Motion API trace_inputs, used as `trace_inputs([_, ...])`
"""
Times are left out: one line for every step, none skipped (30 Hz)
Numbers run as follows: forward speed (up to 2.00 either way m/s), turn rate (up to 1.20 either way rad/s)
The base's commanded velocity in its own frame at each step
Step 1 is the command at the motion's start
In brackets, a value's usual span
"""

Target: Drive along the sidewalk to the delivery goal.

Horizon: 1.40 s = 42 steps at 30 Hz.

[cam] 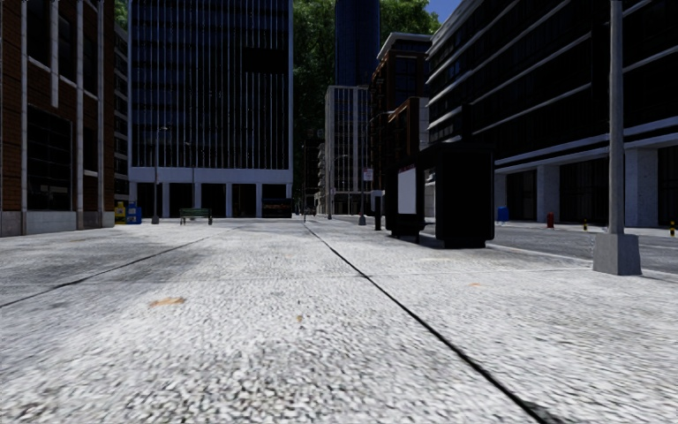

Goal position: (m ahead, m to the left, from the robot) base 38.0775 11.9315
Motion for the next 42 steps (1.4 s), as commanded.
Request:
trace_inputs([2.0, 0.0])
trace_inputs([2.0, 0.0])
trace_inputs([2.0, 0.0])
trace_inputs([2.0, 0.0])
trace_inputs([2.0, 0.0])
trace_inputs([2.0, 0.0])
trace_inputs([2.0, 0.0])
trace_inputs([2.0, 0.0])
trace_inputs([2.0, 0.0])
trace_inputs([2.0, 0.0])
trace_inputs([2.0, 0.0])
trace_inputs([2.0, 0.0])
trace_inputs([2.0, 0.0])
trace_inputs([2.0, 0.0])
trace_inputs([2.0, 0.0])
trace_inputs([2.0, 0.0])
trace_inputs([2.0, 0.0])
trace_inputs([2.0, 0.0])
trace_inputs([2.0, 0.0])
trace_inputs([2.0, 0.0])
trace_inputs([2.0, 0.0])
trace_inputs([2.0, 0.0])
trace_inputs([2.0, 0.0])
trace_inputs([2.0, 0.0])
trace_inputs([2.0, 0.0])
trace_inputs([2.0, 0.0])
trace_inputs([2.0, 0.0])
trace_inputs([2.0, 0.0])
trace_inputs([2.0, 0.0])
trace_inputs([2.0, 0.0])
trace_inputs([2.0, 0.0])
trace_inputs([2.0, 0.0])
trace_inputs([2.0, 0.0])
trace_inputs([2.0, 0.0])
trace_inputs([2.0, 0.0])
trace_inputs([2.0, 0.0])
trace_inputs([2.0, 0.0])
trace_inputs([2.0, 0.0])
trace_inputs([2.0, 0.0])
trace_inputs([2.0, 0.0])
trace_inputs([2.0, 0.0])
trace_inputs([2.0, 0.0])
